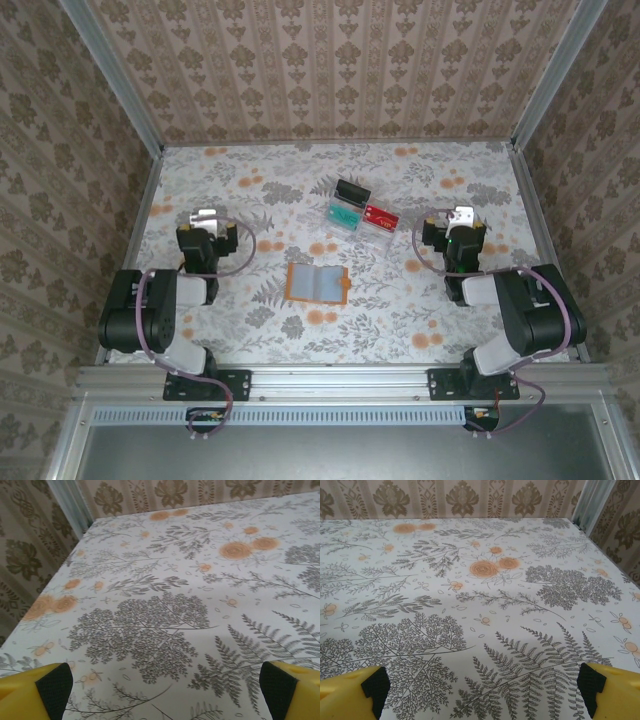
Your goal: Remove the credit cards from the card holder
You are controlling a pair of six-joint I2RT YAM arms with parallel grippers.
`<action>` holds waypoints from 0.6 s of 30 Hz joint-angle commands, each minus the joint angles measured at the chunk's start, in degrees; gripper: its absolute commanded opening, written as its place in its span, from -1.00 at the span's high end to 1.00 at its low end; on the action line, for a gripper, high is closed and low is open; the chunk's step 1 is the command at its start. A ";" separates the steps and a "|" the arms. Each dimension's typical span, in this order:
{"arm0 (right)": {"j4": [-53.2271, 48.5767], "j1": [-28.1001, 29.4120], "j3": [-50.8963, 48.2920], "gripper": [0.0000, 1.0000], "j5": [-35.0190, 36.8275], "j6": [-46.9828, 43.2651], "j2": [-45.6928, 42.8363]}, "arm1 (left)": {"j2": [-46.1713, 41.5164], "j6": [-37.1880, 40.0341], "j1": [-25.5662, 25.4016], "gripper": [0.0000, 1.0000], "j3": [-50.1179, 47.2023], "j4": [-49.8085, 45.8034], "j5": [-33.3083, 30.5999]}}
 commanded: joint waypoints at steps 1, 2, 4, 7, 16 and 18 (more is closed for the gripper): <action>0.09 -0.52 1.02 -0.99 0.06 1.64 0.09 | 0.05 -1.06 0.32 -1.00 0.88 -0.56 -1.71; 0.25 -0.54 1.09 -0.99 0.02 1.59 0.21 | 0.03 -1.07 0.40 -1.00 0.87 -0.51 -1.73; 0.13 -0.62 1.09 -0.99 -0.08 1.65 0.17 | 0.09 -1.22 0.46 -1.00 1.08 -0.81 -1.44; -0.17 -0.72 1.20 -0.99 -0.21 1.78 0.17 | -0.03 -1.18 0.62 -1.00 1.05 -0.85 -1.17; -0.33 -0.78 1.29 -0.99 -0.43 1.82 0.23 | -0.02 -0.83 2.15 -1.00 2.19 -3.29 5.11; -0.37 -0.89 1.29 -0.99 -0.51 1.89 0.18 | -0.02 -0.82 2.19 -1.00 2.10 -3.21 5.07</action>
